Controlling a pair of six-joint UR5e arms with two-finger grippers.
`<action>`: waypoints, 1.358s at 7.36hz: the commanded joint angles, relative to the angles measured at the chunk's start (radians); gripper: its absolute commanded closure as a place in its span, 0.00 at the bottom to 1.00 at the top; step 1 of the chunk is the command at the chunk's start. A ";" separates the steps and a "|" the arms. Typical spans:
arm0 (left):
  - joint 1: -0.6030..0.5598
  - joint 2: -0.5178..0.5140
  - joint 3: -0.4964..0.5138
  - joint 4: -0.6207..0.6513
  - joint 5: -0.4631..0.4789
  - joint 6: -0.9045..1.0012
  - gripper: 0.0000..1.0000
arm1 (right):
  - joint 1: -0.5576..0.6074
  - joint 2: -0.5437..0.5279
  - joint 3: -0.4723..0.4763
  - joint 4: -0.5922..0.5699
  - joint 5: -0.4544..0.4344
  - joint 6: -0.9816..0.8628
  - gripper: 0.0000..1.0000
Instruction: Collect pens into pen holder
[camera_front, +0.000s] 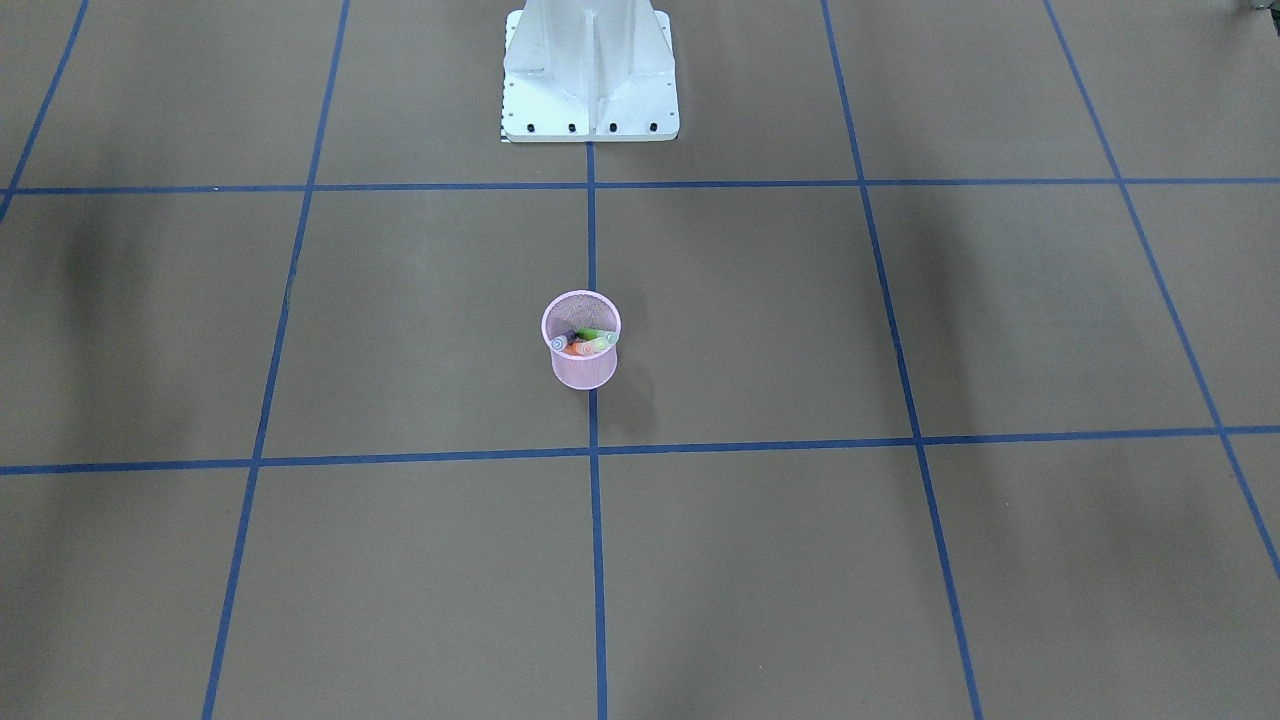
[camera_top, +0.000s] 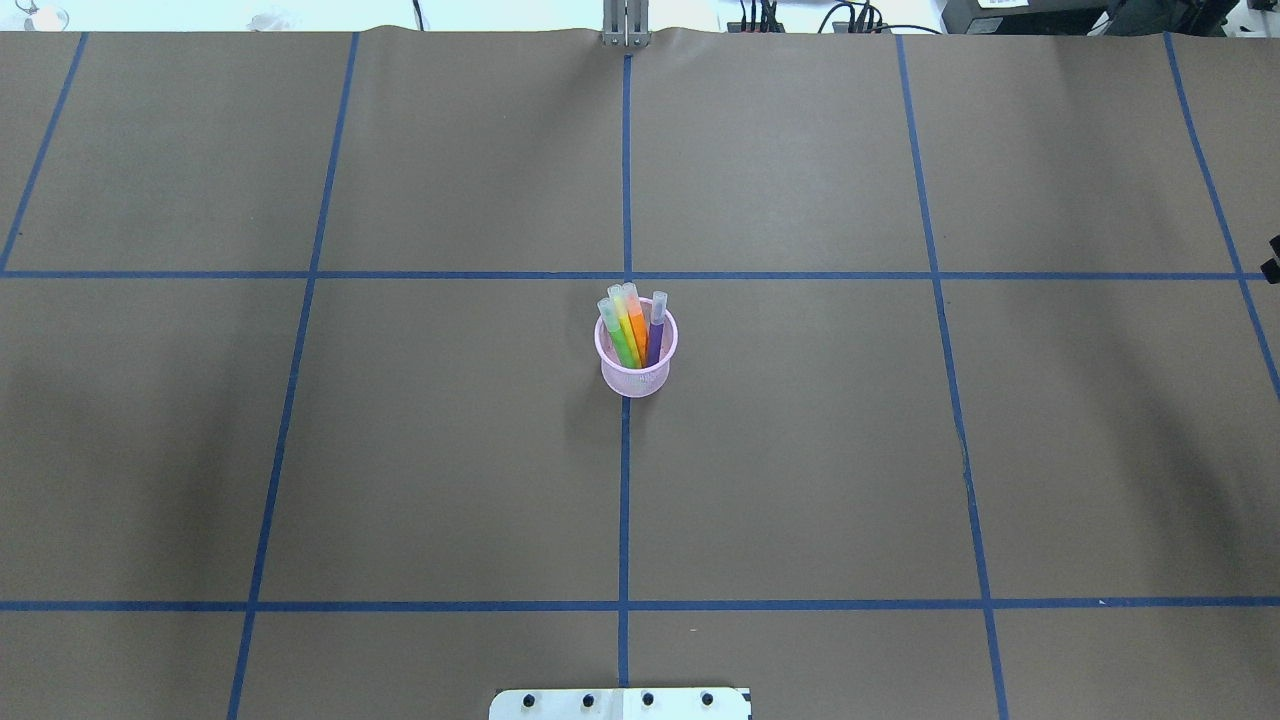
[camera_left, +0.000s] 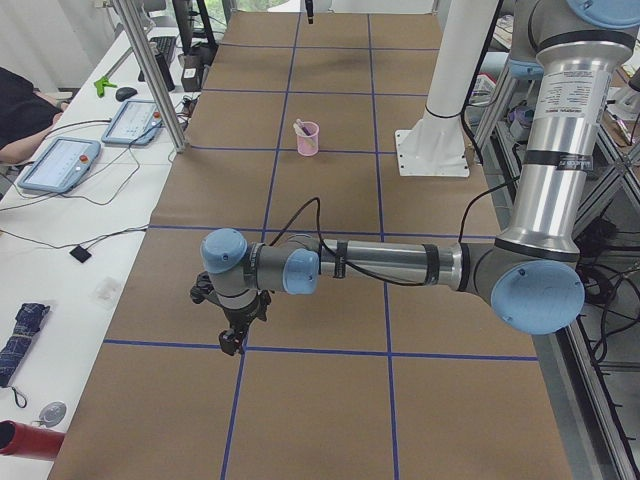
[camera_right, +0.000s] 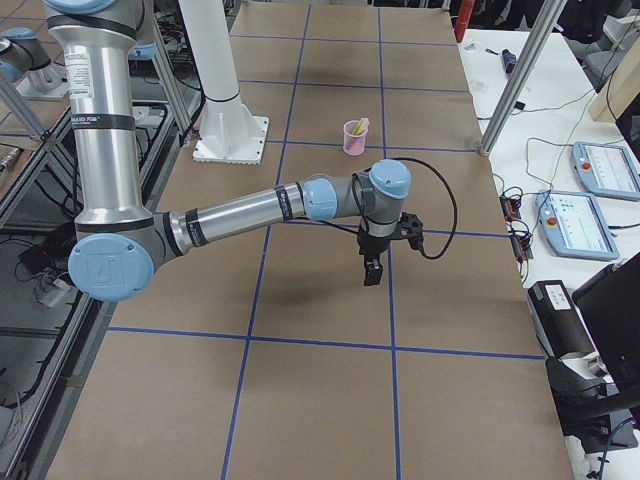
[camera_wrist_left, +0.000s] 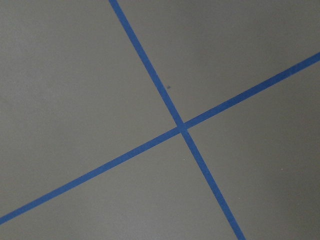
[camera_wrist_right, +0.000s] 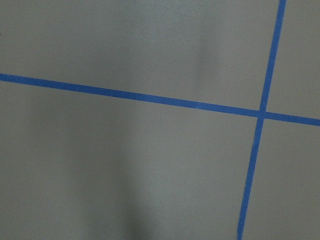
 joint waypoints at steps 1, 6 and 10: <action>0.000 0.073 -0.129 0.017 -0.010 -0.120 0.00 | 0.087 -0.053 -0.010 -0.001 0.064 -0.088 0.00; -0.037 0.104 -0.156 0.008 -0.113 -0.216 0.00 | 0.192 -0.098 -0.051 -0.001 0.123 -0.194 0.00; -0.040 0.102 -0.157 0.010 -0.096 -0.227 0.00 | 0.206 -0.136 -0.070 0.025 0.122 -0.216 0.00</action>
